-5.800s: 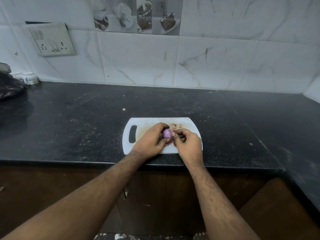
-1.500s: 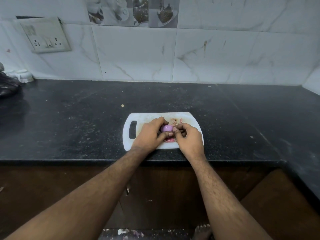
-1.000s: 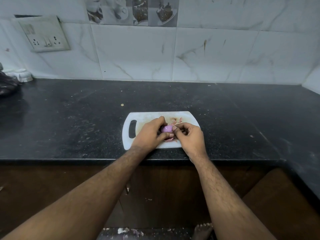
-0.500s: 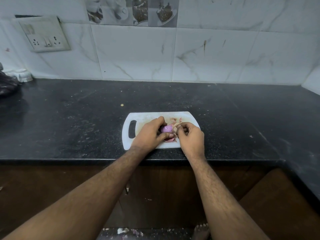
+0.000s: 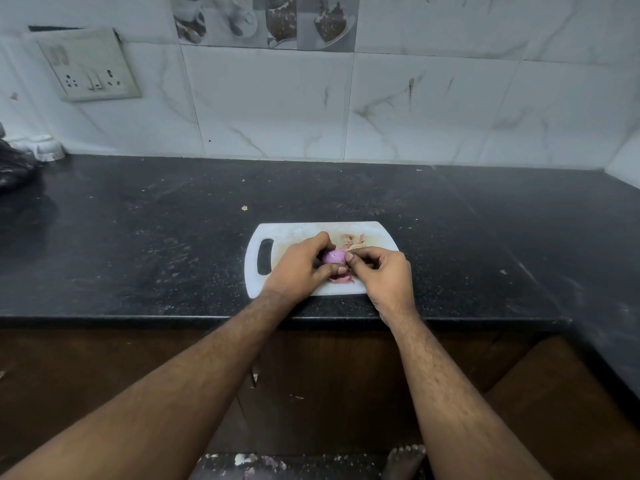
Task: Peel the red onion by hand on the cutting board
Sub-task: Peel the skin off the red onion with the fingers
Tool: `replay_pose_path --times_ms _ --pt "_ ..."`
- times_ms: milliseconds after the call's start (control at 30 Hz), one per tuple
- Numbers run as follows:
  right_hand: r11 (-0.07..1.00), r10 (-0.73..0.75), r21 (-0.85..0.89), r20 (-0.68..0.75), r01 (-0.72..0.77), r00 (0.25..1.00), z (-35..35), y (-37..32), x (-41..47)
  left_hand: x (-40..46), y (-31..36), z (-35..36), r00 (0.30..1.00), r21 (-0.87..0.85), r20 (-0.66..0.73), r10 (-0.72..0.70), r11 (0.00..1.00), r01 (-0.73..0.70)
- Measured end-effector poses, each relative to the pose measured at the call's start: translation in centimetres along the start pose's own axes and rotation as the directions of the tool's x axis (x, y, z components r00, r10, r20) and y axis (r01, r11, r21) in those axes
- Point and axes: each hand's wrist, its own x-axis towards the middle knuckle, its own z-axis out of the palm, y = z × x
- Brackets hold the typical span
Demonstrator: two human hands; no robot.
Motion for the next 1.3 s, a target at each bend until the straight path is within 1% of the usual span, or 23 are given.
replay_pose_path --times_ms 100,233,367,467,600,667,733,800,933,1133,1200,1300 --pt "1.000 -0.008 0.012 -0.005 0.008 1.000 0.0 -0.1 0.0 0.0 0.0 0.0 1.000 -0.003 0.004 0.004 1.000 -0.004" --pt "1.000 0.007 -0.011 -0.045 -0.008 0.999 0.3 -0.2 -0.1 0.0 0.1 0.0 1.000 0.019 0.007 0.012 1.000 -0.012" --pt "0.997 0.005 -0.081 -0.075 -0.011 0.997 0.5 -0.5 -0.2 0.0 0.2 0.0 1.000 0.027 0.011 0.020 0.999 -0.020" --pt "0.981 -0.003 -0.192 -0.097 -0.015 0.995 0.9 -0.6 -0.6 -0.1 0.3 0.0 0.999 0.047 0.010 0.032 0.998 -0.032" --pt "0.963 0.037 -0.261 -0.097 -0.061 0.995 1.0 -0.9 -0.6 -0.2 0.4 -0.1 1.000 0.023 0.007 0.016 1.000 -0.016" --pt "0.953 0.052 -0.289 -0.133 -0.089 0.990 1.0 -0.9 -0.6 -0.1 0.2 -0.1 1.000 0.007 0.005 0.000 1.000 0.000" --pt "0.955 0.056 -0.277 -0.180 -0.105 0.982 1.1 -0.8 -0.5 0.0 0.0 -0.1 1.000 -0.021 -0.003 -0.019 1.000 0.019" --pt "0.965 0.034 -0.250 -0.196 -0.084 0.980 1.1 -0.8 -0.5 0.0 0.0 -0.1 0.999 -0.034 -0.006 -0.035 0.999 0.035" --pt "0.953 -0.055 -0.302 -0.100 0.022 0.993 1.0 -1.0 -0.6 0.0 0.0 -0.1 0.997 -0.093 -0.015 -0.071 0.993 0.070" --pt "0.979 0.001 -0.205 -0.041 -0.010 0.999 0.8 -1.1 -0.6 -0.2 0.7 -0.2 0.992 -0.144 -0.001 -0.125 0.982 0.124" --pt "0.981 0.016 -0.195 -0.009 -0.017 1.000 0.8 -0.8 -0.4 -0.2 0.6 -0.2 0.990 -0.145 -0.006 -0.140 0.980 0.138" --pt "0.983 0.040 -0.181 -0.004 -0.040 0.999 0.7 -0.6 -0.2 -0.2 0.7 -0.2 0.989 -0.143 -0.009 -0.148 0.979 0.145"
